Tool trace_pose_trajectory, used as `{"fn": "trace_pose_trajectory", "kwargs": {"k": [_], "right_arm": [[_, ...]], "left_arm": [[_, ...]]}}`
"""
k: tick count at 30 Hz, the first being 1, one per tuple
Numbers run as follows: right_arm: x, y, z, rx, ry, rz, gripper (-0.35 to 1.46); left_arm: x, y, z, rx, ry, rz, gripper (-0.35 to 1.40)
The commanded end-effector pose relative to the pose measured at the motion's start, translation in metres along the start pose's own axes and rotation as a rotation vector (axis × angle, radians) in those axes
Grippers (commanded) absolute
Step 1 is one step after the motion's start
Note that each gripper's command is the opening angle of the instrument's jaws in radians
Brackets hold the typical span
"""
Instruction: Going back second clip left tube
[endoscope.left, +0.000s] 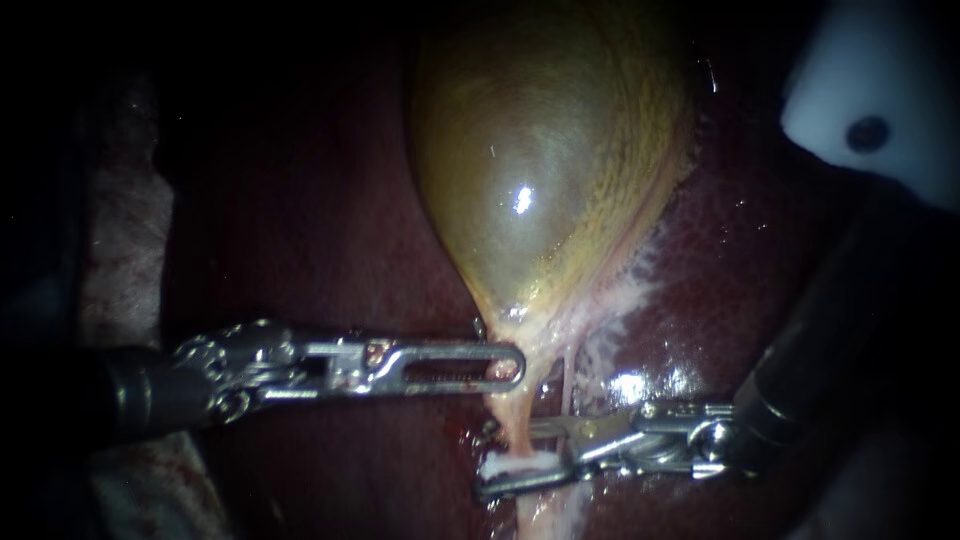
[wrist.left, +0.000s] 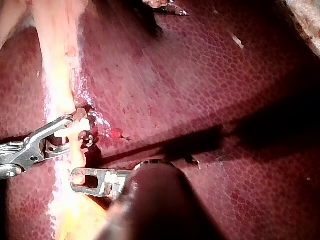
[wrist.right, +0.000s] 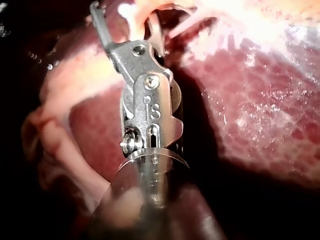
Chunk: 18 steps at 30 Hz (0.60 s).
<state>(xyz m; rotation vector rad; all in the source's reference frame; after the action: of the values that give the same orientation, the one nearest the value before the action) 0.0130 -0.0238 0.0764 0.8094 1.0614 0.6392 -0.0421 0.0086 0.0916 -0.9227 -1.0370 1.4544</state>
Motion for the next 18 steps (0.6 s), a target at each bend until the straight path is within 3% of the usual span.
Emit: {"fn": "trace_pose_trajectory", "kwargs": {"k": [1,12,18], "right_arm": [[0.0001,0.0001,-0.0002,-0.004,0.001,-0.001,0.54],[0.0007,0.0001,-0.0027,-0.003,-0.004,-0.021,0.55],[0.0006,0.0005,-0.0042,-0.052,0.010,-0.039,0.57]], "left_arm": [[0.0000,0.0000,0.0000,0.000,0.000,0.000,-0.35],[0.0000,0.0000,0.0000,0.000,0.000,0.000,-0.35],[0.0000,0.0000,0.0000,0.000,0.000,0.000,-0.35]]}}
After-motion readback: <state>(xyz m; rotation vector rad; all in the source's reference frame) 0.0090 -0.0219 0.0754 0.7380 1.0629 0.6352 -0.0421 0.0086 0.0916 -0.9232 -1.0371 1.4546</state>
